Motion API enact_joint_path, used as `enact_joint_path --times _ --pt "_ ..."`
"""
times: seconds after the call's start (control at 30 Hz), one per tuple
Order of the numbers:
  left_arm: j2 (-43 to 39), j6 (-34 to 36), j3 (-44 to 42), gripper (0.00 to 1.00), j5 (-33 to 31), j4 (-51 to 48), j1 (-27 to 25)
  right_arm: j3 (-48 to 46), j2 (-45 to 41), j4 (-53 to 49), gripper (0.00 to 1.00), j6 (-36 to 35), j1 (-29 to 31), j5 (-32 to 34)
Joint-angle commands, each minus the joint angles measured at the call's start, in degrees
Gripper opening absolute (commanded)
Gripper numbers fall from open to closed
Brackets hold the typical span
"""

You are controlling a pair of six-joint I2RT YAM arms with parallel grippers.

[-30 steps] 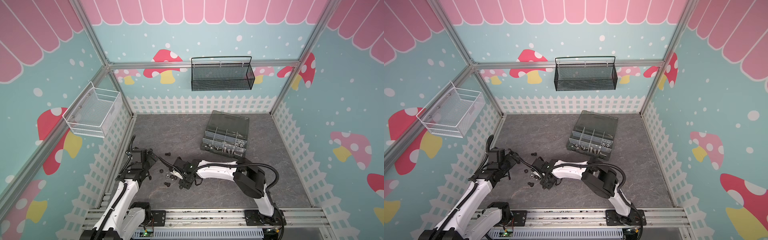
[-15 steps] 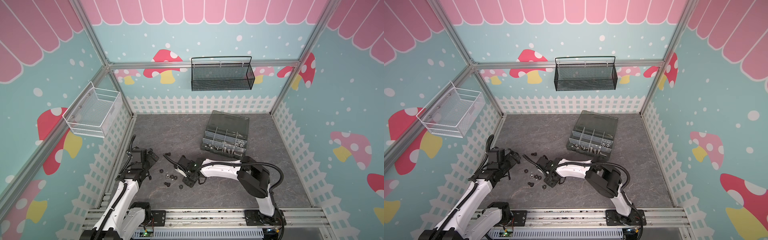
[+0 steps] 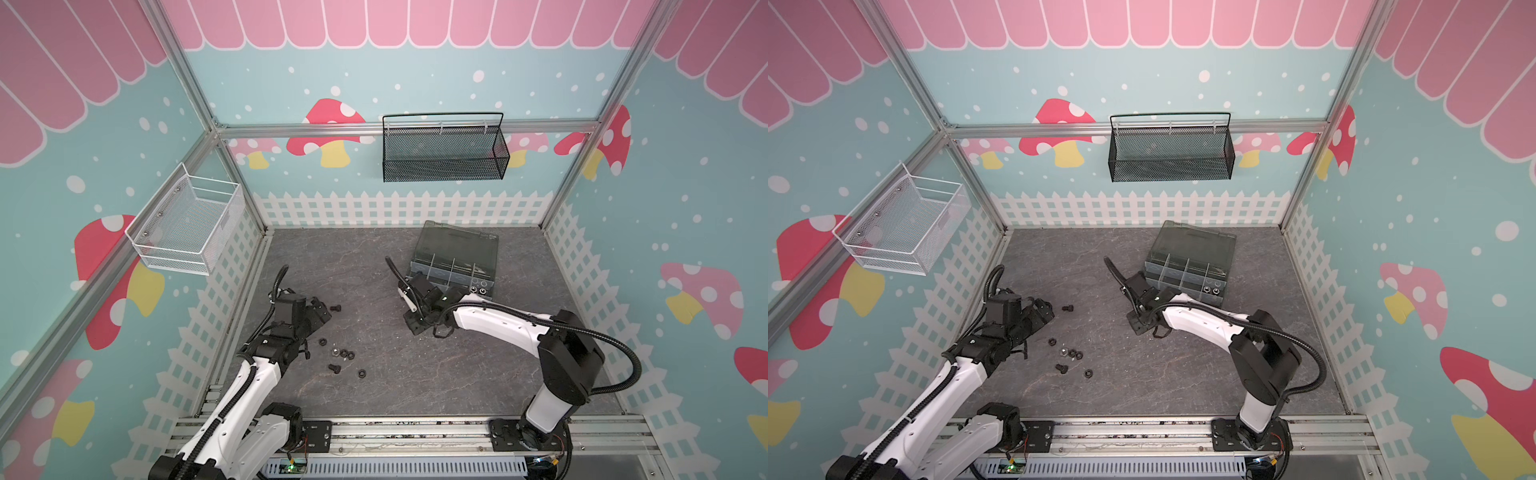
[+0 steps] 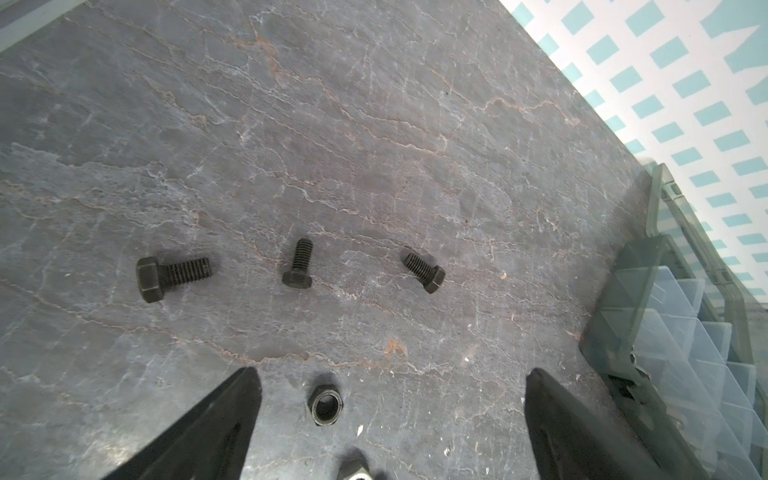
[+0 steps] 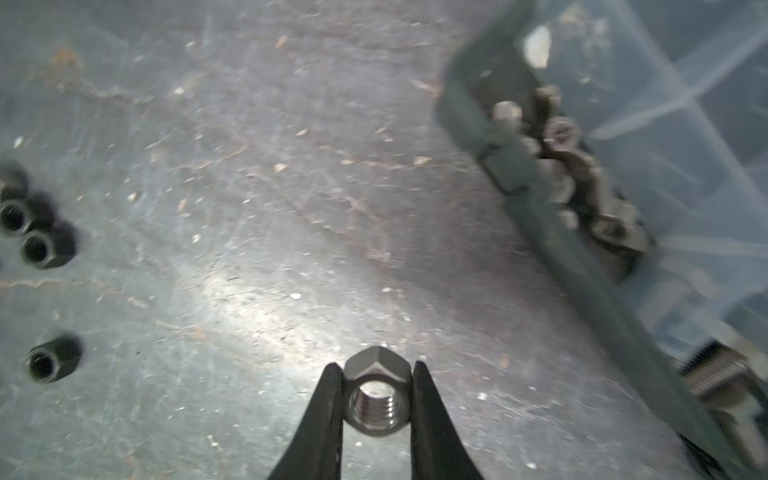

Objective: Sort the screws and nuts into containers

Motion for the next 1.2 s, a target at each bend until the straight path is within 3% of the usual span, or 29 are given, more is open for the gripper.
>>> enact_joint_path --times 0.0,0.3,0.53,1.03,1.17 --pt "-0.27 0.38 1.59 1.00 -0.63 -1.79 -1.15 -2.25 -4.17 0.17 0.00 2.16 -4.61 3.20" --pt "-0.75 0.62 2.01 1.00 0.21 -2.50 -1.42 -7.35 -12.48 3.20 0.00 1.98 -21.17 3.64" --pt "-0.49 0.53 2.39 1.00 1.25 -2.50 -1.42 -6.85 -10.11 6.81 0.00 -0.39 -30.31 0.06" --pt "-0.45 0.42 2.30 1.00 1.48 -2.59 -1.36 -1.94 1.91 9.94 0.00 -3.88 -36.14 -4.01" --pt "-0.25 0.36 2.37 1.00 1.56 -2.59 -1.42 -1.13 3.73 10.02 0.10 -4.46 -36.41 -4.04"
